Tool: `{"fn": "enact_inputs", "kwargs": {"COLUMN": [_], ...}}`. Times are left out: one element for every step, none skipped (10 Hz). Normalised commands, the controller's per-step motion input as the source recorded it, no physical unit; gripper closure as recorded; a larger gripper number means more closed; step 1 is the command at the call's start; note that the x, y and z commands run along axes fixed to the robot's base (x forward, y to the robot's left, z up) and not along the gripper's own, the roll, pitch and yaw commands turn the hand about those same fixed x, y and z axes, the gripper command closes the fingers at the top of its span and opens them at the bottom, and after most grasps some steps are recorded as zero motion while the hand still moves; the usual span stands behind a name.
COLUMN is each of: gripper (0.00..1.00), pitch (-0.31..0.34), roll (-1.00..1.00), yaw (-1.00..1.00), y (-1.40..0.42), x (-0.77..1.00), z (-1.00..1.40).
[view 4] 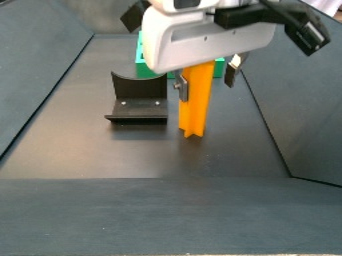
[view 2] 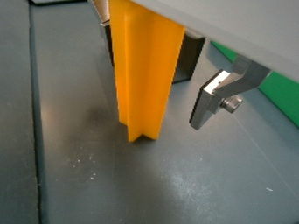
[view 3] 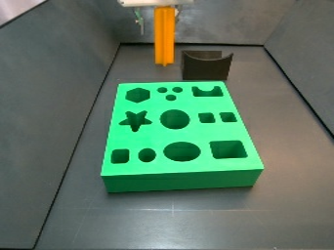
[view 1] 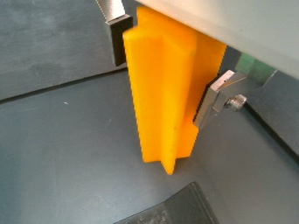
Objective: Pick up the star object. Move up. Move to above the board. Insert the star object.
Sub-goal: Pick up the star object.
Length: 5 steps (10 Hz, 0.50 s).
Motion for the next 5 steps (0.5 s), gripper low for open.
{"fn": "enact_inputs", "kwargs": {"gripper": [0.00,0.00,0.00,0.00,1.00], "pitch": [0.000,0.000,0.000,0.000,0.000], "roll": [0.00,0.00,0.00,0.00,0.00], "yaw": [0.00,0.00,0.00,0.00,0.00], "y": [-0.02,-0.05,-0.05,-0.03,0.00], "x": [0.00,0.00,0.00,0.00,0.00], "z": [0.00,0.00,0.00,-0.01,0.00]}}
